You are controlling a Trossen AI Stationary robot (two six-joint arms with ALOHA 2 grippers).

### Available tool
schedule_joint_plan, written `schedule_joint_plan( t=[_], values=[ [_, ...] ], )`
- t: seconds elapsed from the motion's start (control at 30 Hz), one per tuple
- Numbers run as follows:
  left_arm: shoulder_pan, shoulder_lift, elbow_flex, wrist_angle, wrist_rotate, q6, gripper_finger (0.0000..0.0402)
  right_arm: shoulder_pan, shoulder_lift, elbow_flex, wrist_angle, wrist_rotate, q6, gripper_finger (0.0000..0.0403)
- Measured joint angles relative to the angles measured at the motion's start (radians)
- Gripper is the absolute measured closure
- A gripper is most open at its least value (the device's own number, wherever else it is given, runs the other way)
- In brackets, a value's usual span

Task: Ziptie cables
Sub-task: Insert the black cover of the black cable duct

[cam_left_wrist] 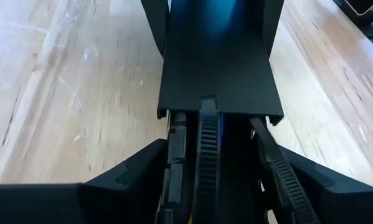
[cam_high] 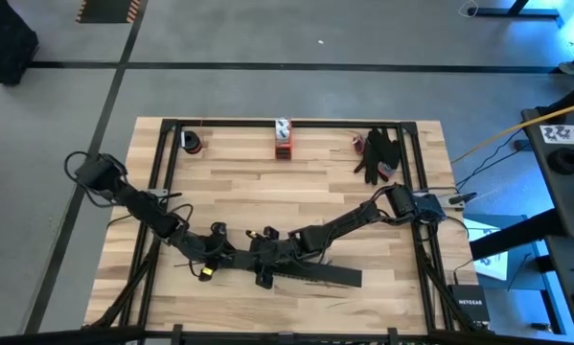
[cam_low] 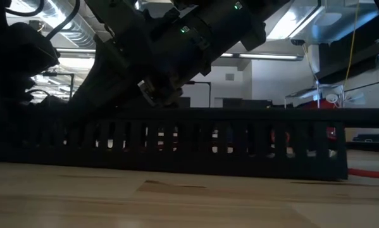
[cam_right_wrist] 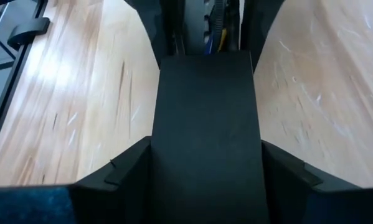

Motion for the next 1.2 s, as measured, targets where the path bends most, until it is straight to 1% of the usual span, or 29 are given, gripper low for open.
schedule_joint_plan(
  t=[0.1,0.27,0.4,0.5,0.6,0.73,0.87,0.93,1.13,1.2],
  values=[
    [0.009,0.024,0.003,0.011,-0.001,-0.005,0.0181,-0.002,0.001,0.0,0.018,-0.009,-0.029,0.0173],
    [0.012,0.032,0.011,0.044,0.0,0.015,0.0172,-0.002,0.002,0.0,0.03,0.013,-0.037,0.0173],
    [0.012,0.053,0.064,0.03,-0.016,0.063,0.0163,-0.005,0.002,0.0,0.043,0.013,-0.045,0.0173],
    [0.02,0.102,0.1,0.03,-0.027,0.095,0.0158,-0.004,0.012,-0.001,0.047,0.007,-0.049,0.0173],
    [0.034,0.157,0.136,0.051,-0.027,0.086,0.0151,-0.002,0.015,-0.001,0.029,-0.011,-0.029,0.0173],
    [0.042,0.172,0.153,0.048,-0.025,0.077,0.014,-0.001,0.021,0.002,-0.001,-0.019,-0.018,0.0173],
    [0.044,0.106,0.158,-0.042,0.025,0.075,0.0132,-0.001,0.021,0.006,-0.013,-0.02,-0.024,0.0173],
    [0.041,0.043,0.159,-0.121,0.046,0.056,0.0131,-0.003,0.022,0.011,-0.004,-0.017,-0.034,0.0173],
    [0.032,-0.183,0.162,-0.375,0.045,0.03,0.0131,0.001,0.025,0.012,-0.013,0.002,-0.043,0.0173],
    [0.032,-0.259,0.162,-0.432,0.047,0.023,0.0132,0.003,0.024,0.011,-0.019,0.008,-0.035,0.0173]
  ],
)
